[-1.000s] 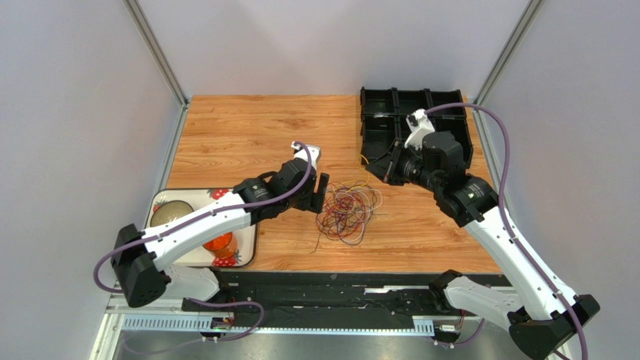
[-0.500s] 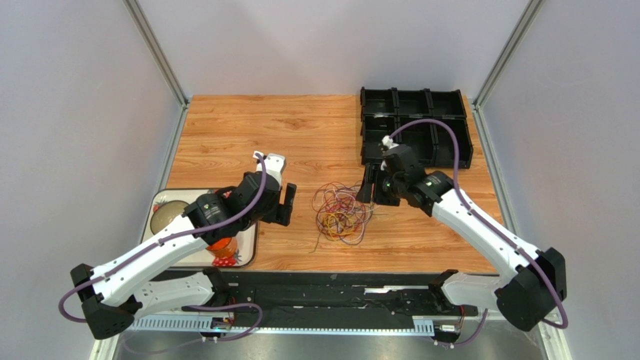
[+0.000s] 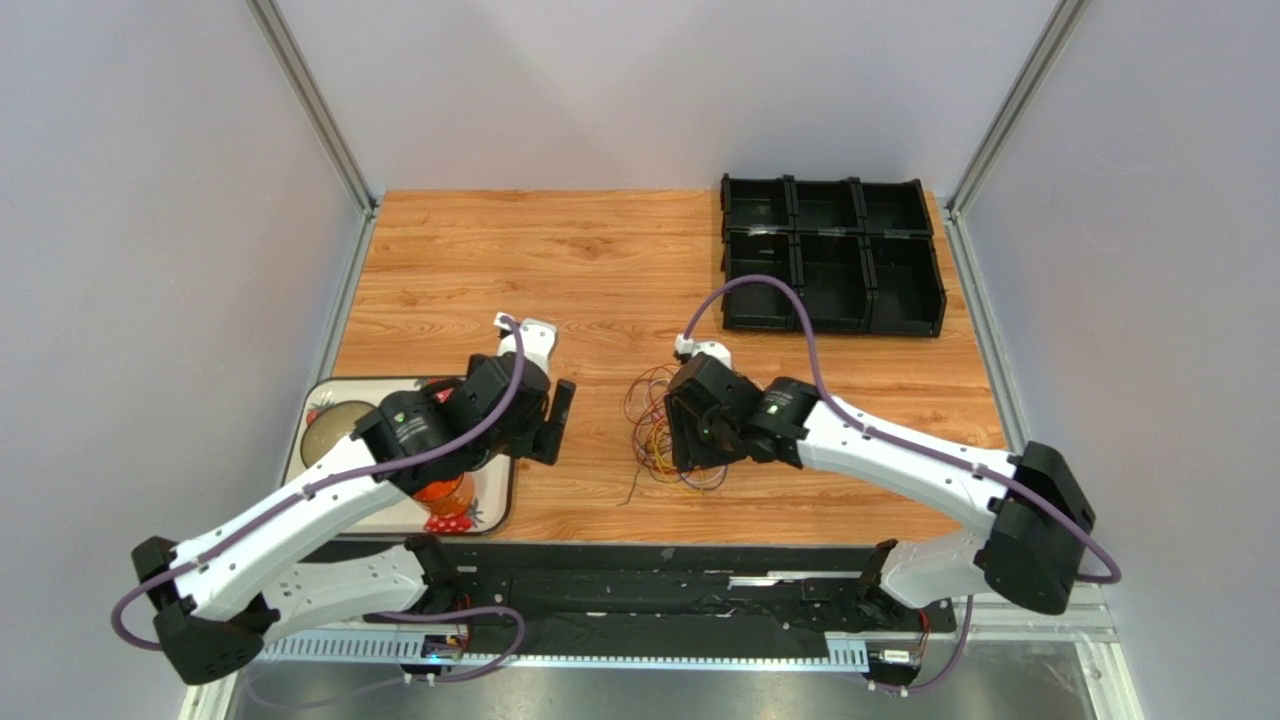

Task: Untangle the cables

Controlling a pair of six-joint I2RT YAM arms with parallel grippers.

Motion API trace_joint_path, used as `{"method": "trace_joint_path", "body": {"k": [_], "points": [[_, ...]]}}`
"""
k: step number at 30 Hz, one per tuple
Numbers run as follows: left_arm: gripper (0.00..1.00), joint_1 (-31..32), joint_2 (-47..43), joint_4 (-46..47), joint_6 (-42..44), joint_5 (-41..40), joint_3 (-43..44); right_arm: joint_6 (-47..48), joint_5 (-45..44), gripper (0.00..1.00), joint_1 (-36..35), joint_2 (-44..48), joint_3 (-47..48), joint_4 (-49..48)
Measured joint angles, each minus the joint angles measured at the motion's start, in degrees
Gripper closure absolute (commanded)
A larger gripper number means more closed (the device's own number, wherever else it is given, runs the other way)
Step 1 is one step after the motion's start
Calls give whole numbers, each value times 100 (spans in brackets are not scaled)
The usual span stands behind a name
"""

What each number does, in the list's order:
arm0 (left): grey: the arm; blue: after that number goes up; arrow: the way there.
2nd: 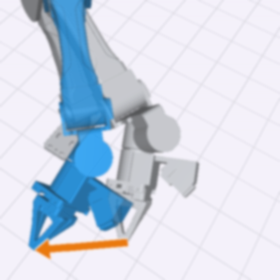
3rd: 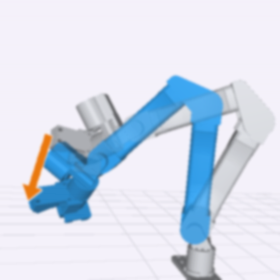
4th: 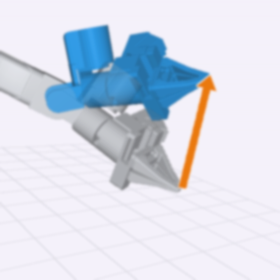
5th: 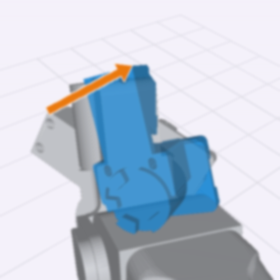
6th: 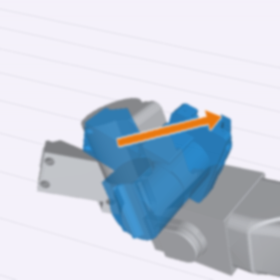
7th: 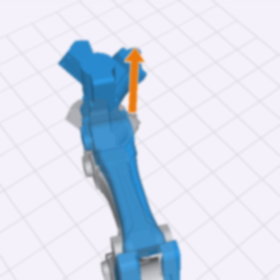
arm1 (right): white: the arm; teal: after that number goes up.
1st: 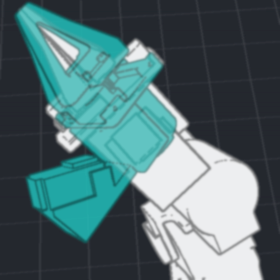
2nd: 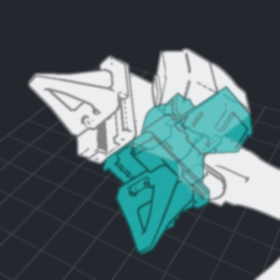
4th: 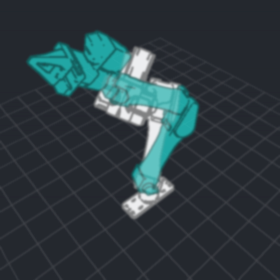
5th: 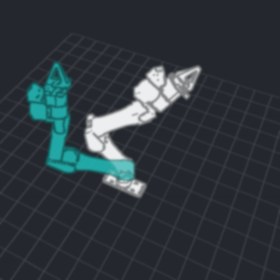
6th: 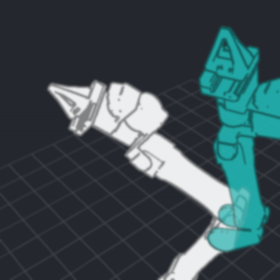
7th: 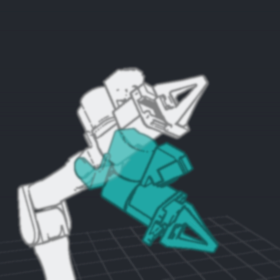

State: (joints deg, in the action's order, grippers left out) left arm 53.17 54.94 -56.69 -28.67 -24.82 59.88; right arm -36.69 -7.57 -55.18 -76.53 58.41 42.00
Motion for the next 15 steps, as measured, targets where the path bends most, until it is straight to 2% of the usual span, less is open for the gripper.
{"method": "trace_joint_path", "body": {"k": [6, 11, 15], "points": [[14, 0, -796, -87, 9, -122, -57, -2, -702, 52, -363, -638, 42, 140], [14, 0, -1023, -90, 7, -210, -59, 122, -1084, 53, -404, -1027, 164, 212], [14, 0, -960, -87, 7, -229, -87, 328, -1353, 66, -404, -1281, 350, 219]]}}
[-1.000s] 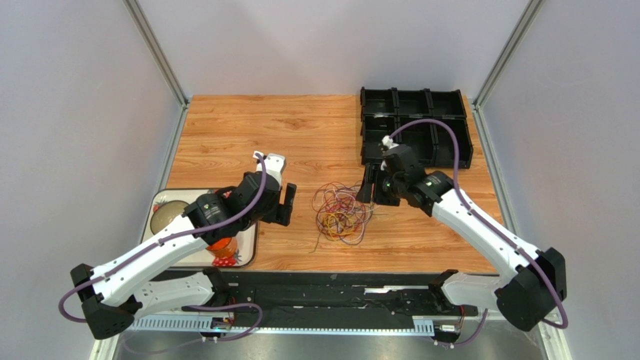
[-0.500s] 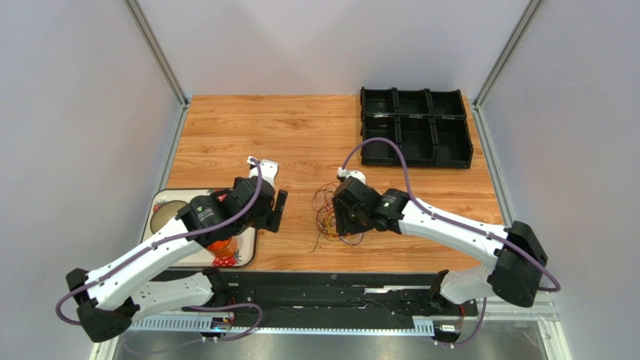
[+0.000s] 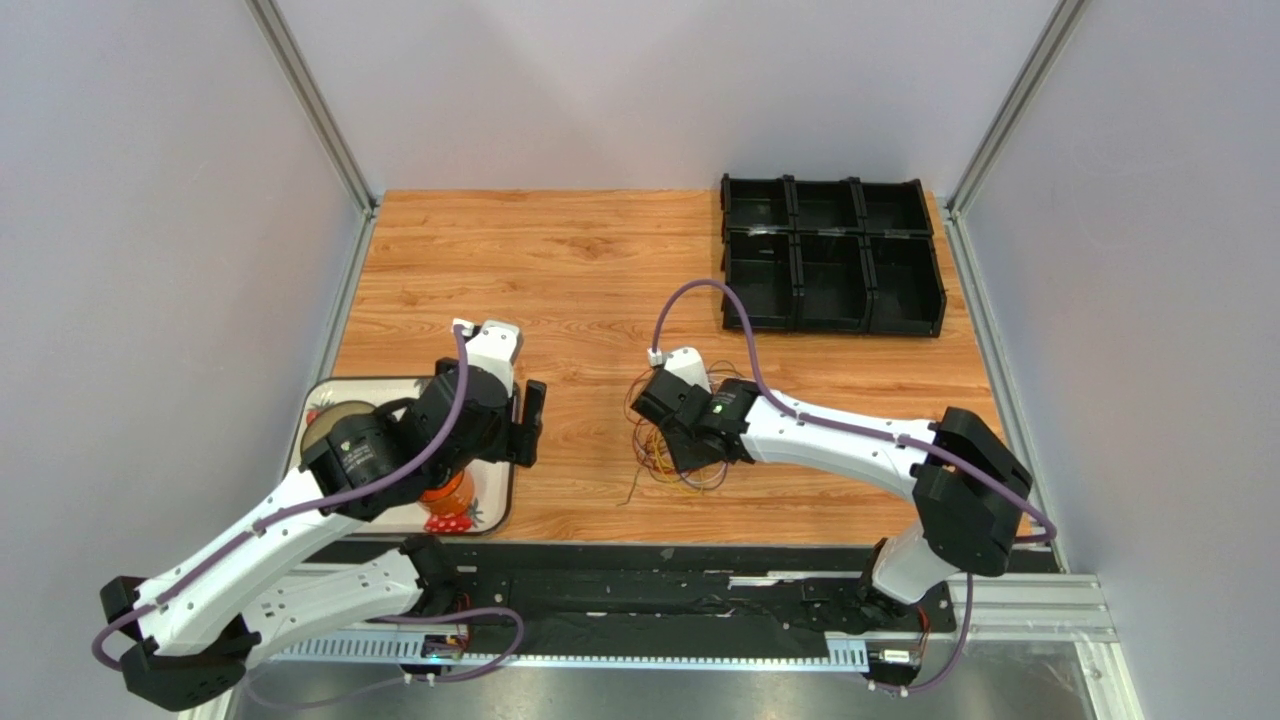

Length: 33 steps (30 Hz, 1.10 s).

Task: Untangle the cables

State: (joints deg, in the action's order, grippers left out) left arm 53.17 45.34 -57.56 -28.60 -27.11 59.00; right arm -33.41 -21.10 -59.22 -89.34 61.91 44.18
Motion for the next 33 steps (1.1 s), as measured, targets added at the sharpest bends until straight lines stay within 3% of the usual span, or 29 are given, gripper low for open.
{"method": "trace_joint_path", "body": {"k": [4, 15, 21, 24, 26, 33], "points": [[14, 0, 94, -4, 0, 0, -24, 157, -199, 75, 0, -208, 234, 42], [14, 0, 153, -2, 0, 0, -24, 310, -251, 73, 0, -584, 496, 275], [14, 0, 179, -2, 0, -2, -24, 326, -295, 78, 0, -619, 496, 313], [14, 0, 175, -2, 0, -4, -24, 328, -304, 87, 0, -671, 496, 315], [15, 0, 175, -2, 0, -4, -24, 345, -304, 99, 0, -704, 496, 315], [15, 0, 175, -2, 0, -11, -24, 531, -450, 100, 0, -708, 916, 730]]}}
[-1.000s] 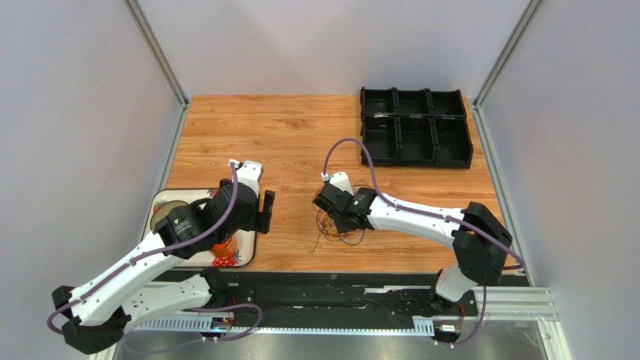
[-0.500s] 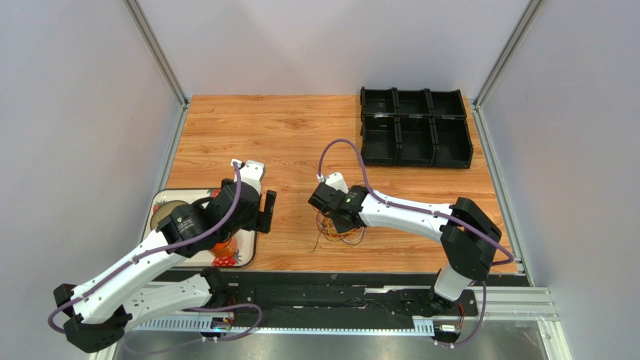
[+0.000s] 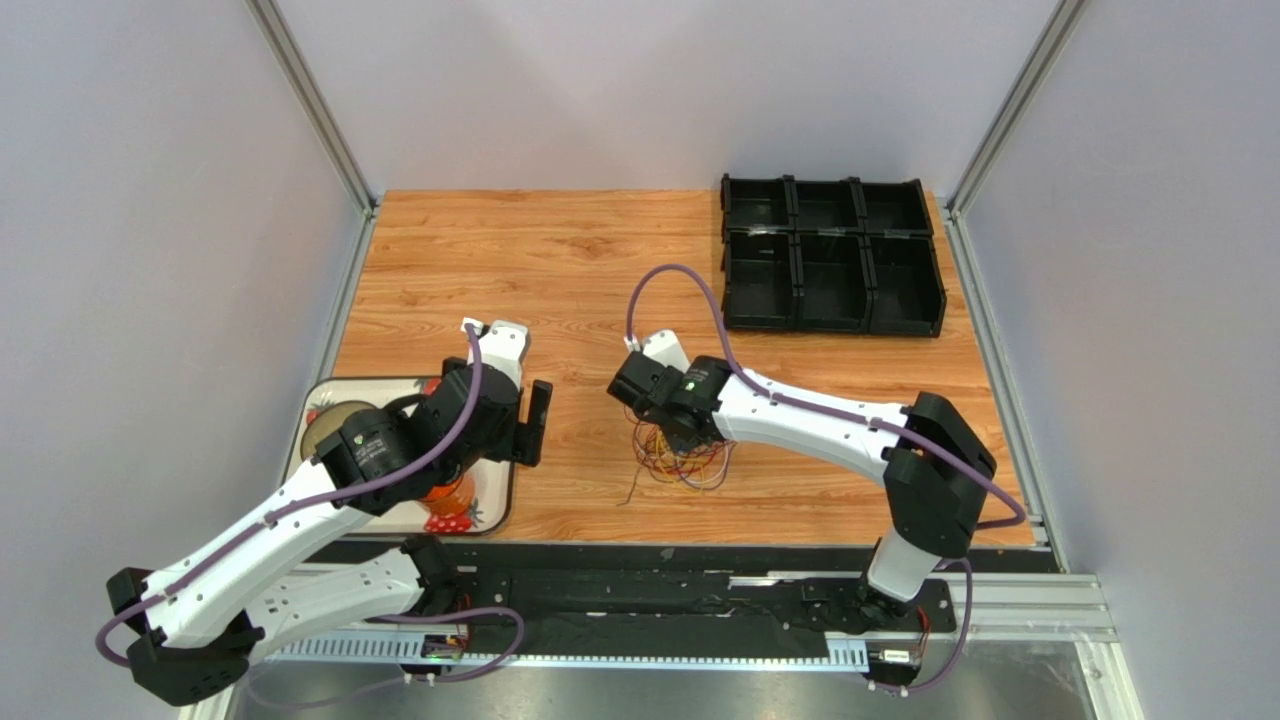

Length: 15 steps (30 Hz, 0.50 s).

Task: Untangle the cables

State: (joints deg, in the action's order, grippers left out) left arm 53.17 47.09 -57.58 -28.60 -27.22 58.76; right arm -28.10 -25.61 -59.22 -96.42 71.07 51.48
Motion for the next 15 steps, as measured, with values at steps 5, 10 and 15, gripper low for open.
{"method": "trace_joint_path", "body": {"k": [5, 10, 15], "points": [[15, 0, 0, 0, 0, -31, 0, 339, -664, 100, 0, 90, 1239, 719], [15, 0, -26, 0, -2, -37, 0, 745, -1322, 100, 44, 529, 2284, 1067], [15, 0, -129, -44, -22, -96, 0, 1163, -1685, 100, 323, 907, 2771, 1078]]}}
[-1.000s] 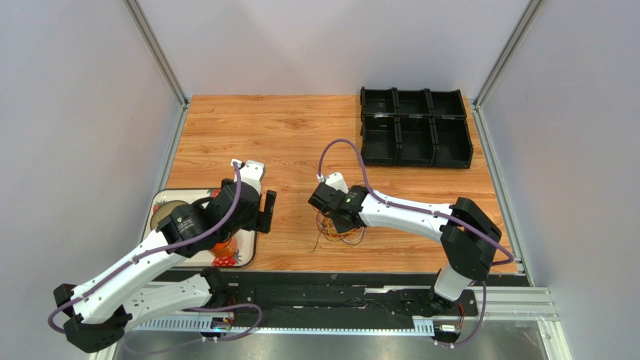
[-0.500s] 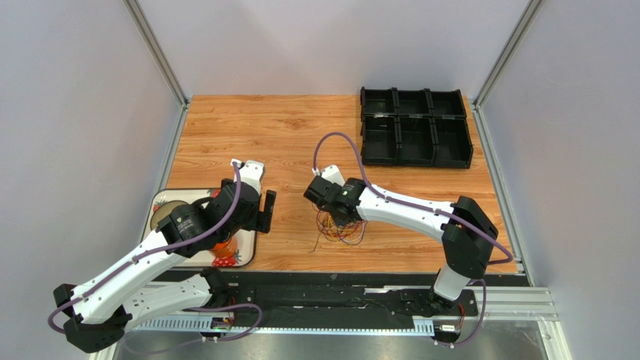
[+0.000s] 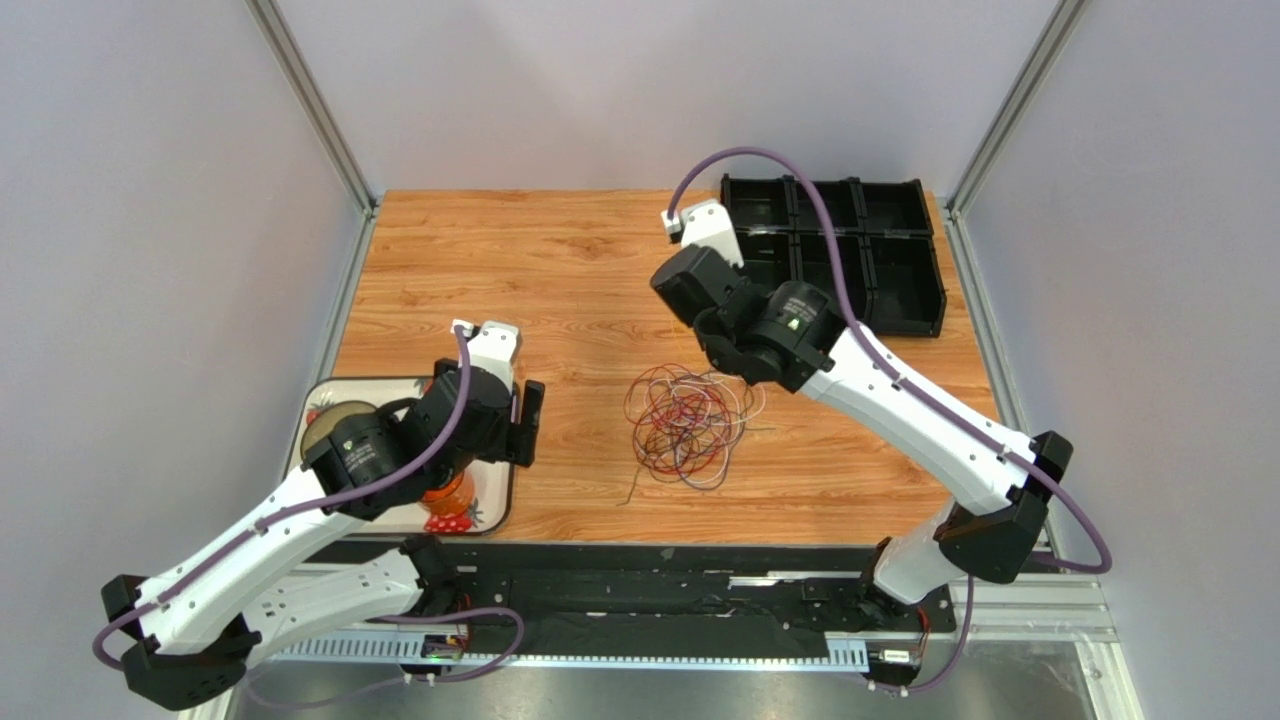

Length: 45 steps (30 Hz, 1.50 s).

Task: Untangle the cables

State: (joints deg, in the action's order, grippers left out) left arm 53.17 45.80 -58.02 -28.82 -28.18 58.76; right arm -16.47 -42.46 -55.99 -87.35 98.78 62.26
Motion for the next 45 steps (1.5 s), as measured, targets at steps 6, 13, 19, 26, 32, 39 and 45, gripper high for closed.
{"method": "trace_joint_path", "body": {"k": [6, 13, 19, 26, 32, 39, 45], "points": [[14, 0, -289, -70, 7, -48, 2, 420, -7, 100, 601, -39, 599, -76], [15, 0, -492, -348, -52, -232, 131, 708, 289, 100, 1355, -160, 1132, -527], [16, 0, -1119, -358, -94, -354, 83, 780, 638, 100, 2037, -614, 1685, -826], [16, 0, -1172, -337, -94, -638, 81, 780, 946, 100, 2673, -1191, 2297, -1211], [16, 0, -990, -323, -92, -664, 79, 767, 942, 100, 3049, -1692, 2505, -1856], [16, 0, -772, -295, -87, -649, 74, 498, 1246, 100, 3486, -2538, 2605, -2583], [16, 0, -756, -262, -81, -614, 52, -208, 2096, 100, 4124, -3324, 2653, -3012]]}}
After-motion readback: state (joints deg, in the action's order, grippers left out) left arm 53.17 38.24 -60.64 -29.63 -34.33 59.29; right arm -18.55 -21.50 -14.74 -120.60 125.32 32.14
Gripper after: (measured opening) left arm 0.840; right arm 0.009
